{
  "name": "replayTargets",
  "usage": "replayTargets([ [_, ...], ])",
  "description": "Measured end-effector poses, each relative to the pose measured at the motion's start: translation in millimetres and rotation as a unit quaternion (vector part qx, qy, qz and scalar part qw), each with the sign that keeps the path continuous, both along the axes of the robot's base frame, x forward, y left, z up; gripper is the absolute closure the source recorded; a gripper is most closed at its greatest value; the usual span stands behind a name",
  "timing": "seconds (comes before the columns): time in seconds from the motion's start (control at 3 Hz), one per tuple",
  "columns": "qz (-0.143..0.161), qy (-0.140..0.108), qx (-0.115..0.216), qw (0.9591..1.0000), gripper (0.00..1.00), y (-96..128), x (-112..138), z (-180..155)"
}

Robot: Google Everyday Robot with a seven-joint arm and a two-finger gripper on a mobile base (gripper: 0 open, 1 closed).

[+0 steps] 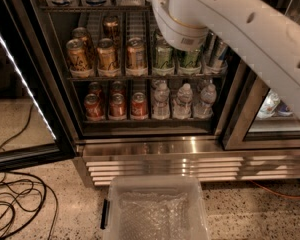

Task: Pick 7up can from top shelf of fridge

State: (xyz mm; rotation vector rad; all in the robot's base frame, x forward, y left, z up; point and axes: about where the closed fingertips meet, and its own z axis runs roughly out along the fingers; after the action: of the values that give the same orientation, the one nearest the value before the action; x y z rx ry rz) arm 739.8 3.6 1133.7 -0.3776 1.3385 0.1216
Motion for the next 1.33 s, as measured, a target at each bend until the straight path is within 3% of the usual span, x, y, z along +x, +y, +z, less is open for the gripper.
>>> replayTargets([
  [0.33,0.029,-0.026,0.000,0.9992,1.00,-31.4,-55.1,56.1],
  [0.67,0.081,0.003,0.025,0.9964,1.00,-39.2,-105.5,63.6],
  [1.0,0.135,0.087,0.059,0.9853,1.00,-40.2,-133.4,6.5],
  [1.33,0.174,0.163,0.055,0.9696,1.00,-54.8,-154.6,-57.8],
])
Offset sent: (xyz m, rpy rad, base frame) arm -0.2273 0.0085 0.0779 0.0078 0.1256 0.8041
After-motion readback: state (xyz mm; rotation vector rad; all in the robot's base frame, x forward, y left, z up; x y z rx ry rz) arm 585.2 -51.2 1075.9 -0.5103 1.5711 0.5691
